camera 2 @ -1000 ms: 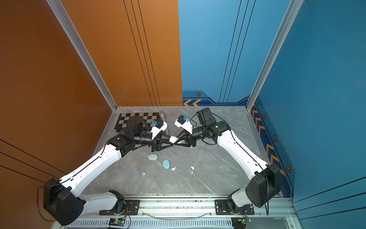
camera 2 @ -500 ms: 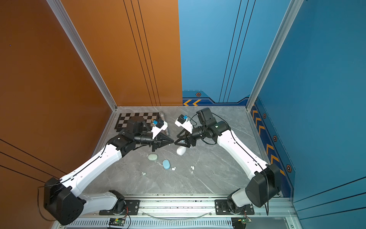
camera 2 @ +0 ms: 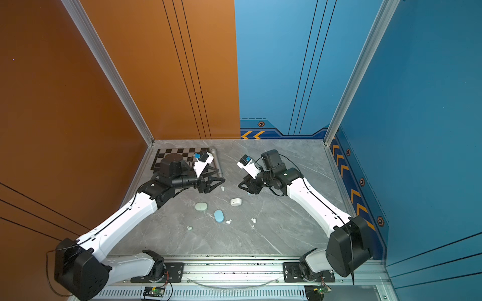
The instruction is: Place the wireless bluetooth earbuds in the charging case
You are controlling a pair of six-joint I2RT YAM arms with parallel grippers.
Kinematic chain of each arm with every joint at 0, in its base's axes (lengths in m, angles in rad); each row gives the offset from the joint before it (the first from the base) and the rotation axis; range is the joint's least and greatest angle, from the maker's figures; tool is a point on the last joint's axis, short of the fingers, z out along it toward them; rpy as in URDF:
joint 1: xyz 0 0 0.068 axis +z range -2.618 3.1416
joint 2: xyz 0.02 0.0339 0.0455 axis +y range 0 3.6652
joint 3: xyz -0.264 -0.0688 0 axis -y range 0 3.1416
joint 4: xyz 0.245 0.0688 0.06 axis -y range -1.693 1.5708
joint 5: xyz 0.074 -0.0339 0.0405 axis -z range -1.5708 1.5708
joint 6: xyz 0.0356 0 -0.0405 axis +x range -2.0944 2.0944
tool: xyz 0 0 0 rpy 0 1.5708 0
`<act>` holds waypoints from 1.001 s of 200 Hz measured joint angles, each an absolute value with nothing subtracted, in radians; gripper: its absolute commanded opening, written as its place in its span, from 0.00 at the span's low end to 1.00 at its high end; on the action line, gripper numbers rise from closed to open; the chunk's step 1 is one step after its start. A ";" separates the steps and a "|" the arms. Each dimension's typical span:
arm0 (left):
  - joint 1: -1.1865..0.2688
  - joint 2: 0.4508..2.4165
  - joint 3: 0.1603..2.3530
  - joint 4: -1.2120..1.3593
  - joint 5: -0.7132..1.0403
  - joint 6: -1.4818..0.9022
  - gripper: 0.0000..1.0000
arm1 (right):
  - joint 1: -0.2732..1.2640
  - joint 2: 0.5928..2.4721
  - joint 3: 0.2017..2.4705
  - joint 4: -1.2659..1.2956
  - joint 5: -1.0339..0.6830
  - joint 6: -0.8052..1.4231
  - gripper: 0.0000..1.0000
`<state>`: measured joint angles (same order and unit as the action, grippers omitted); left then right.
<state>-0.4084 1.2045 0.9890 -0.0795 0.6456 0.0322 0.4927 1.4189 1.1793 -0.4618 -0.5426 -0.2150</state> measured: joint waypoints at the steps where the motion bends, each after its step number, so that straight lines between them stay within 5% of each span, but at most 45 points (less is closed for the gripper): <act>1: -0.407 1.203 0.989 -0.079 0.645 0.029 0.99 | 0.493 1.419 1.179 -0.459 -0.535 -0.209 0.47; 88: -0.236 1.133 0.998 -0.010 0.622 -0.226 0.98 | 0.572 1.494 1.156 -0.400 -0.354 -0.128 0.56; 200: -0.210 1.079 0.935 0.002 0.738 -0.221 0.97 | 0.596 1.689 1.177 -0.427 -0.284 -0.164 0.62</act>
